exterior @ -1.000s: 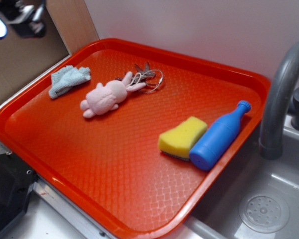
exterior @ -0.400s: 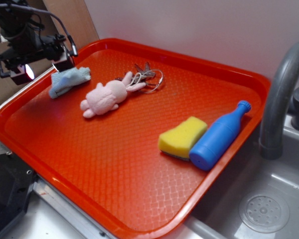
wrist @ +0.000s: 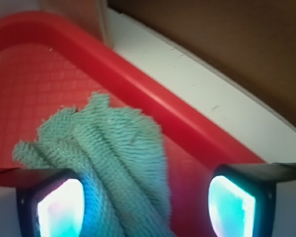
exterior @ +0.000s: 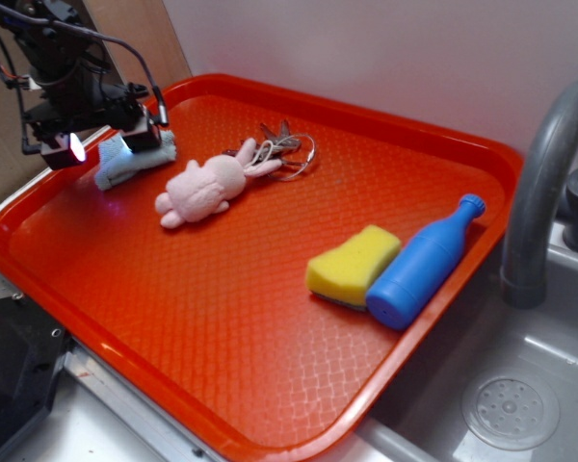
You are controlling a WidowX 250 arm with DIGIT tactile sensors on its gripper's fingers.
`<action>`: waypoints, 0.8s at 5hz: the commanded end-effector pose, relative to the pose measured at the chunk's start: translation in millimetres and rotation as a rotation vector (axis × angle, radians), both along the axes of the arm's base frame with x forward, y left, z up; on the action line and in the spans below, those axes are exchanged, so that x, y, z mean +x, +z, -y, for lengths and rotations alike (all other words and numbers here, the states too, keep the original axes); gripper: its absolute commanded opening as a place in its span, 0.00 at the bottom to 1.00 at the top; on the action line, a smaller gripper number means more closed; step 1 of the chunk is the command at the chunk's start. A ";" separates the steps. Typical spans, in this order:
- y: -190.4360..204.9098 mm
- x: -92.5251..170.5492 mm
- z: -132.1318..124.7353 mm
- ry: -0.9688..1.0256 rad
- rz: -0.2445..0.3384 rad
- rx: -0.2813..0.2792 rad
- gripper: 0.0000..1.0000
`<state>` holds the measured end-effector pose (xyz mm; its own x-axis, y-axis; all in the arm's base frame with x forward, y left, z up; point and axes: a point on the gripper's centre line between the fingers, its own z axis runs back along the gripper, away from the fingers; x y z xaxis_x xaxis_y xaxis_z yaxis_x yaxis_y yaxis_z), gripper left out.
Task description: Grab the blue cloth.
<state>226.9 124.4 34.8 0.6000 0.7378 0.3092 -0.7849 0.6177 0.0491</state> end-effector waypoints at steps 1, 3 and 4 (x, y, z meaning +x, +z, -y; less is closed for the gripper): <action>-7.4 -5.4 8.2 -0.141 -0.028 -0.036 1.00; -24.7 -10.5 17.2 -0.103 -0.054 -0.082 0.00; -25.5 -11.6 21.7 -0.122 -0.052 -0.084 0.00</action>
<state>231.3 98.5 11.6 0.6734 0.6980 0.2438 -0.7223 0.6914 0.0157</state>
